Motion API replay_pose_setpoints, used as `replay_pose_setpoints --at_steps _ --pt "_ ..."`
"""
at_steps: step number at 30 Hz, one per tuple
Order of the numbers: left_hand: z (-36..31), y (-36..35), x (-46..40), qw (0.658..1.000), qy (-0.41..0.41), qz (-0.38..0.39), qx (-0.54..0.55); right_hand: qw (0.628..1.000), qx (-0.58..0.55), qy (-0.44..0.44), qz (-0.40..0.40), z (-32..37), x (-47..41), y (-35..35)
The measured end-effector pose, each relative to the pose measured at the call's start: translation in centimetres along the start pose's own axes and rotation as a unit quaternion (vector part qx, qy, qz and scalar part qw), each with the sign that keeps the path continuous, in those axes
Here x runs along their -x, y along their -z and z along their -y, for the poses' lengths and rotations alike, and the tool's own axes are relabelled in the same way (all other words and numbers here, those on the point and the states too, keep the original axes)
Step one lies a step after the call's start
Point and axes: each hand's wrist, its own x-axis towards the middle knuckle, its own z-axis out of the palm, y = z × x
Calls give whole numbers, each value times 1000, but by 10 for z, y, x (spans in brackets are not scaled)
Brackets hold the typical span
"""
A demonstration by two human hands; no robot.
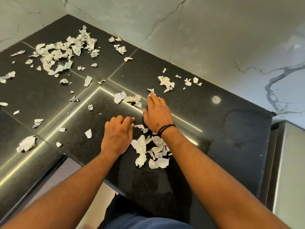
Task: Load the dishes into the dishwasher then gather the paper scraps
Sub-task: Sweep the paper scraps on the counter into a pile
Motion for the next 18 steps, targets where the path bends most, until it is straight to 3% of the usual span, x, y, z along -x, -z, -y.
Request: replay_pose_setpoints --at_steps 4,11,15,18 --pt "1 0 0 1000 3 -6 1 999 45 17 12 -4 7 -8" --pt "0 1 -1 1000 0 -4 3 1000 16 4 21 8 61 4" --pt "0 2 -1 1000 1 0 1 998 -44 -5 -37 7 17 12" --pt "1 2 -1 1000 0 -3 2 1000 -18 6 -4 -3 -37 14"
